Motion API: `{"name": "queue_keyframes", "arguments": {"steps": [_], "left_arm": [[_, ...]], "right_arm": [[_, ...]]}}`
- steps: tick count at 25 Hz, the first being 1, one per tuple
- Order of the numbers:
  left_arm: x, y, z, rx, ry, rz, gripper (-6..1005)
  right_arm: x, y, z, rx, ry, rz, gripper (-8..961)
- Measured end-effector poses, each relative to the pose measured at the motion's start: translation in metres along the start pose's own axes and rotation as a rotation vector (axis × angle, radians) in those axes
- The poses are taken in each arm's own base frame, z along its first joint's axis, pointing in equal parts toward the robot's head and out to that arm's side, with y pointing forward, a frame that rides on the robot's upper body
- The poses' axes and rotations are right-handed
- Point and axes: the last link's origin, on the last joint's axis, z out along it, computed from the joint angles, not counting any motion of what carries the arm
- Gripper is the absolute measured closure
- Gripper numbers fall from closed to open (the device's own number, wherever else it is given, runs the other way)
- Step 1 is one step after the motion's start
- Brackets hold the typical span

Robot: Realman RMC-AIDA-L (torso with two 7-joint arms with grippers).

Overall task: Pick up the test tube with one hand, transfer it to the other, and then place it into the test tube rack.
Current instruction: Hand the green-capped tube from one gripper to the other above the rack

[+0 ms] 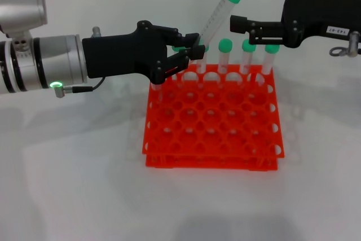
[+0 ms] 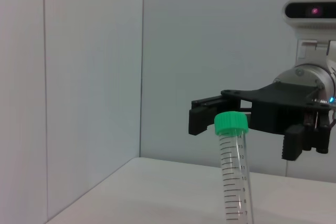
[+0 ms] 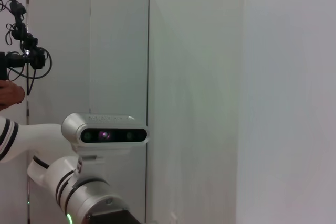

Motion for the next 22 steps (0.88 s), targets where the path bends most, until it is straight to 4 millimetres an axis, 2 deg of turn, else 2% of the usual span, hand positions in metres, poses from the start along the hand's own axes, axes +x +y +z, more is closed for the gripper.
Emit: {"name": "queue_keyframes", "arguments": {"steps": [22], "left_arm": [[0.003, 0.000, 0.005, -0.014, -0.005, 0.004, 775]], "right_arm": [[-0.003, -0.003, 0.012, -0.019, -0.007, 0.006, 150]]}}
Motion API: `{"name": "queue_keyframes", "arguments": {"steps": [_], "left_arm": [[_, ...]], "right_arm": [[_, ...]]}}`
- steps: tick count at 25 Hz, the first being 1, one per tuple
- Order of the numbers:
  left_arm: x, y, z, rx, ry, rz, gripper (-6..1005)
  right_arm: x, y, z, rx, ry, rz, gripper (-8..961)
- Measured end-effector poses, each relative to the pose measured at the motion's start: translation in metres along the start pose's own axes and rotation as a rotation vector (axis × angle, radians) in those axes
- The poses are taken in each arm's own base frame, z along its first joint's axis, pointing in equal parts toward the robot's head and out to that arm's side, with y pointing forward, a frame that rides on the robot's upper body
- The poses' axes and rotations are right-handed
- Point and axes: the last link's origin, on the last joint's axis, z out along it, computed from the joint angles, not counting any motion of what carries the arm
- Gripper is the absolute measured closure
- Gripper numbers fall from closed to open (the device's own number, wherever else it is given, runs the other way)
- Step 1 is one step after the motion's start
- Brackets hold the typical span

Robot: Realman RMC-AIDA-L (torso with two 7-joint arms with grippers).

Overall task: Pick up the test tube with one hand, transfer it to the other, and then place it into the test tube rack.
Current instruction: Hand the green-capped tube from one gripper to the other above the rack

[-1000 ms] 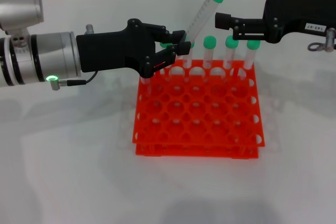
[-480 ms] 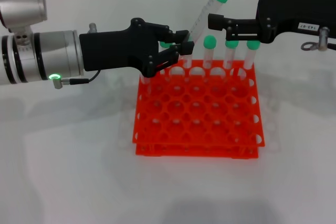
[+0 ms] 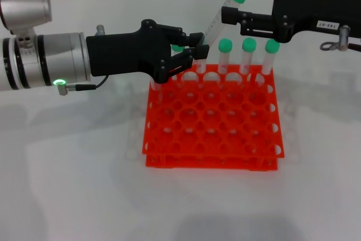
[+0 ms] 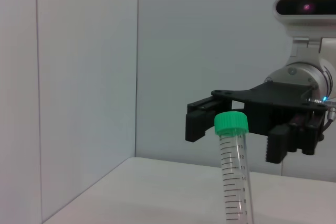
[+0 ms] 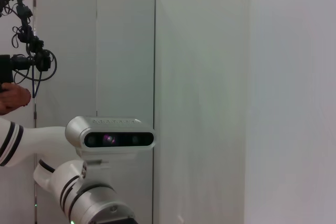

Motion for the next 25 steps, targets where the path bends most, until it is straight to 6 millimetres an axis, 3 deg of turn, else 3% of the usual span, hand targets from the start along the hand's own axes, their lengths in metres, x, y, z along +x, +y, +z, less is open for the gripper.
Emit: {"name": "queue_keyframes", "arguments": {"steps": [12, 17, 25], "left_arm": [[-0.0001, 0.0001, 0.0000, 0.001, 0.002, -0.002, 773], [0.0004, 0.0001, -0.0006, 0.000, 0.005, -0.002, 772], [0.0019, -0.0013, -0.0017, 0.003, 0.008, 0.002, 771]], "right_arm": [[-0.0020, -0.0036, 0.0004, 0.021, -0.009, 0.001, 420], [-0.0015, -0.0040, 0.0002, 0.024, -0.009, 0.005, 489], [0.0003, -0.0034, -0.0016, 0.028, -0.007, 0.010, 514]]}}
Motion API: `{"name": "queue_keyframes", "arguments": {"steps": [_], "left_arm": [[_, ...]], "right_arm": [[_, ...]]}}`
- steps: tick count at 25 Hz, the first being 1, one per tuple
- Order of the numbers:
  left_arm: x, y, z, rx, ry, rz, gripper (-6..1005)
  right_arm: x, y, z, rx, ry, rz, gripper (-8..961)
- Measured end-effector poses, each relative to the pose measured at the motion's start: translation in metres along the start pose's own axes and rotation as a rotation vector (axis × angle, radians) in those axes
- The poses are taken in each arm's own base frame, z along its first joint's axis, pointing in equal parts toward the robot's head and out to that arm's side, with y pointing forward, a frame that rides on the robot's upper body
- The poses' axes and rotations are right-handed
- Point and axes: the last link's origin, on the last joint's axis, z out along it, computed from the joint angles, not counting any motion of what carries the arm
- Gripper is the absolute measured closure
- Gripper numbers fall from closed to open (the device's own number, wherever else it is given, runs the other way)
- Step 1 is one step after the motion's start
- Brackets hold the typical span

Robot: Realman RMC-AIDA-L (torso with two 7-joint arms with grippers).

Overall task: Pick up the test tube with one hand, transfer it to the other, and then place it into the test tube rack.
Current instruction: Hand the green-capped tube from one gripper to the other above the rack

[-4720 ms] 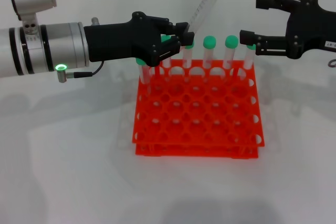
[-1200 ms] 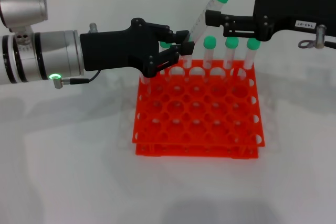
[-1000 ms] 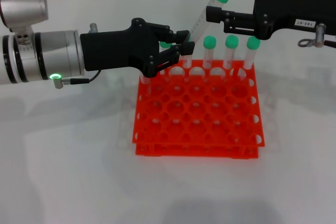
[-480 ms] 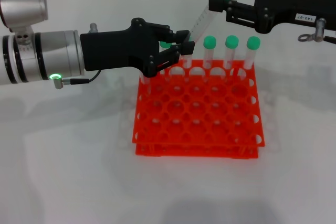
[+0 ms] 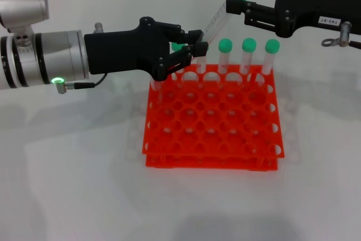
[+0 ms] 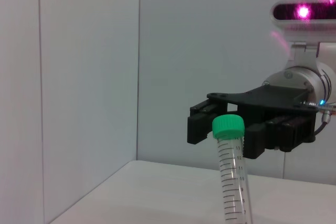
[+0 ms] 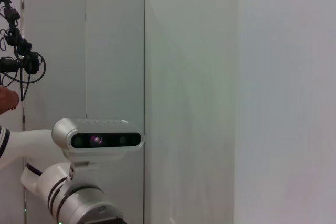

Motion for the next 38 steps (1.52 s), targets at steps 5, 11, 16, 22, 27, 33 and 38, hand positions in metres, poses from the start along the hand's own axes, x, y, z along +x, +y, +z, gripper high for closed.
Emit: {"name": "queue_keyframes", "arguments": {"steps": [5, 11, 16, 22, 27, 33, 38], "left_arm": [[0.0007, -0.0003, 0.0003, -0.001, 0.001, 0.002, 770], [0.0009, -0.0003, 0.0005, -0.001, 0.001, 0.003, 769], [0.0007, -0.0001, 0.0012, -0.001, 0.001, 0.003, 768], [0.0007, 0.0001, 0.0014, -0.001, 0.001, 0.003, 767], [0.0007, 0.0002, 0.0015, -0.002, 0.002, 0.005, 766], [0.0007, 0.0002, 0.0015, -0.002, 0.002, 0.007, 765], [0.0007, 0.0003, 0.0015, -0.003, 0.002, 0.007, 764]], "right_arm": [[0.0003, 0.0002, -0.0004, 0.000, 0.000, 0.001, 543], [0.0003, 0.0003, -0.0002, 0.000, 0.000, 0.001, 577], [-0.0002, 0.0003, 0.0008, -0.004, 0.001, 0.000, 606], [-0.0007, 0.0005, 0.0019, -0.007, 0.001, -0.001, 626], [-0.0010, 0.0006, 0.0027, -0.010, 0.001, -0.002, 636], [-0.0008, 0.0005, 0.0031, -0.010, 0.002, -0.001, 637], [-0.0008, 0.0003, 0.0032, -0.011, 0.003, -0.002, 640]]}}
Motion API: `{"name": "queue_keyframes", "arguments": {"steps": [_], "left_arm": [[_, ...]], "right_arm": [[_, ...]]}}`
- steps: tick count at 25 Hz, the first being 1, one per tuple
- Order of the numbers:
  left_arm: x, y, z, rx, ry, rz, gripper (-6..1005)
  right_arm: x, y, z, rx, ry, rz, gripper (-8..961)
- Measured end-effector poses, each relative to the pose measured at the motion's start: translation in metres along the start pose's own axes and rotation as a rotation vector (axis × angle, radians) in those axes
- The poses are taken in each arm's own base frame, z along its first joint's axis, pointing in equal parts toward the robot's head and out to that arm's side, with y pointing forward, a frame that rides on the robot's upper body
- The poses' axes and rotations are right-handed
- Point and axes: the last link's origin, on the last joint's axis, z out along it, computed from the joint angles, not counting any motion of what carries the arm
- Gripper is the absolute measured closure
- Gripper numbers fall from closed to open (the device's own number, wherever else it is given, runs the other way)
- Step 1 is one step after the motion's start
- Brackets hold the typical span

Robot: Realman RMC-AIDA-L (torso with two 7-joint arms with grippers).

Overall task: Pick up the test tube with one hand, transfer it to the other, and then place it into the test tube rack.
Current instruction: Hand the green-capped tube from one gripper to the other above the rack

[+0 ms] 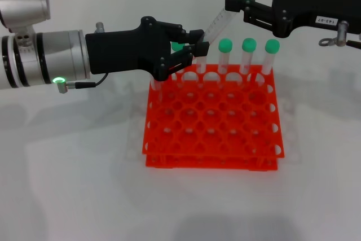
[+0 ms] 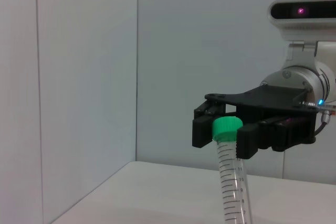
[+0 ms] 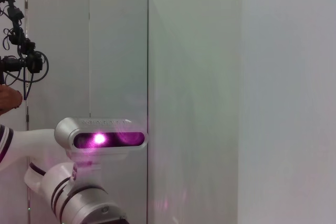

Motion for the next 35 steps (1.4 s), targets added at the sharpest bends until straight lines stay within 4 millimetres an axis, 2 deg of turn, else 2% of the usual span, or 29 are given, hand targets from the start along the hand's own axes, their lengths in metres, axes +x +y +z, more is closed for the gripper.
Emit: {"name": "queue_keyframes", "arguments": {"steps": [29, 35], "left_arm": [[-0.0038, -0.0002, 0.0054, 0.021, -0.008, -0.014, 759], [-0.0033, 0.0003, 0.0057, 0.016, -0.006, -0.021, 729]], "right_arm": [[0.0004, 0.0010, -0.0010, -0.008, 0.003, 0.001, 672], [-0.0001, 0.0006, -0.0008, -0.006, 0.002, -0.001, 674]]}}
